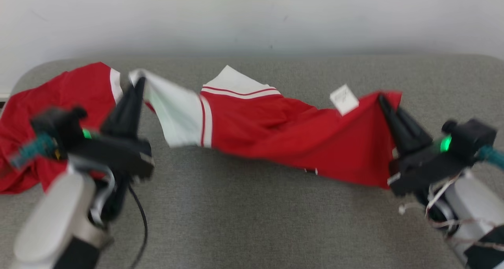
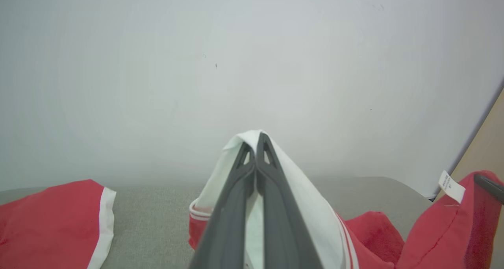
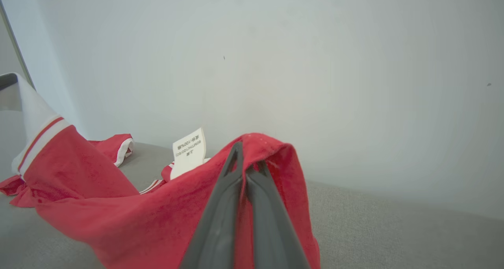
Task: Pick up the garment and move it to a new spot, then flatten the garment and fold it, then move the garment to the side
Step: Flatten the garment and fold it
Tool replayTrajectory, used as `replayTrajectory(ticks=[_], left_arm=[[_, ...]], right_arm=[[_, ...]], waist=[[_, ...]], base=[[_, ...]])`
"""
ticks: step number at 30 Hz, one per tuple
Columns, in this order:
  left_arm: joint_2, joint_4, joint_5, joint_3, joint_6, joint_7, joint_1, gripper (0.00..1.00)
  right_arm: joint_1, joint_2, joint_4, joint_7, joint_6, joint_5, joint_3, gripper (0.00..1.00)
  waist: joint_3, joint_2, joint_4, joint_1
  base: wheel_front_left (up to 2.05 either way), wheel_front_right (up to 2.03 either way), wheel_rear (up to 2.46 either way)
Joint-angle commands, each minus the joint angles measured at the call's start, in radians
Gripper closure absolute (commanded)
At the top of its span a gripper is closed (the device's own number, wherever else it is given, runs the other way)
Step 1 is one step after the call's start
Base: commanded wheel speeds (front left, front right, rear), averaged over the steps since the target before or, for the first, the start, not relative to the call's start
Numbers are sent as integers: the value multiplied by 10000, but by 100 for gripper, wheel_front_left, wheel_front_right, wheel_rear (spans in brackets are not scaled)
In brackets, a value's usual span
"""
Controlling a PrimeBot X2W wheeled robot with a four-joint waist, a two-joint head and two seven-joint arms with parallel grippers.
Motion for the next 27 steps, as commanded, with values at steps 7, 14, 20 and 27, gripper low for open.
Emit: replayTrajectory(ticks=[7, 14, 20, 27], left_arm=[[356, 460, 62, 255, 12, 1044, -4422, 100], [235, 2152, 2, 588, 47, 1611, -8561, 100], [64, 3622, 209, 722, 133, 1489, -11094, 100], [-229, 5072, 764, 55, 38, 1473, -13871, 100]], right_arm=[[-3167, -418, -125, 342, -28, 864, -255, 100], [-6671, -675, 334, 1092, -28, 1550, -581, 100], [-9175, -570, 1417, 1384, -28, 1860, -819, 100], [-11837, -439, 3136, 1485, -28, 1522, -477, 100]], waist=[[2137, -1, -757, -1], [4001, -1, -1176, -1], [4769, -1, -1399, -1], [5391, -1, -1635, -1]], base=[[0, 0, 0], [0, 0, 0], [0, 0, 0], [0, 0, 0]])
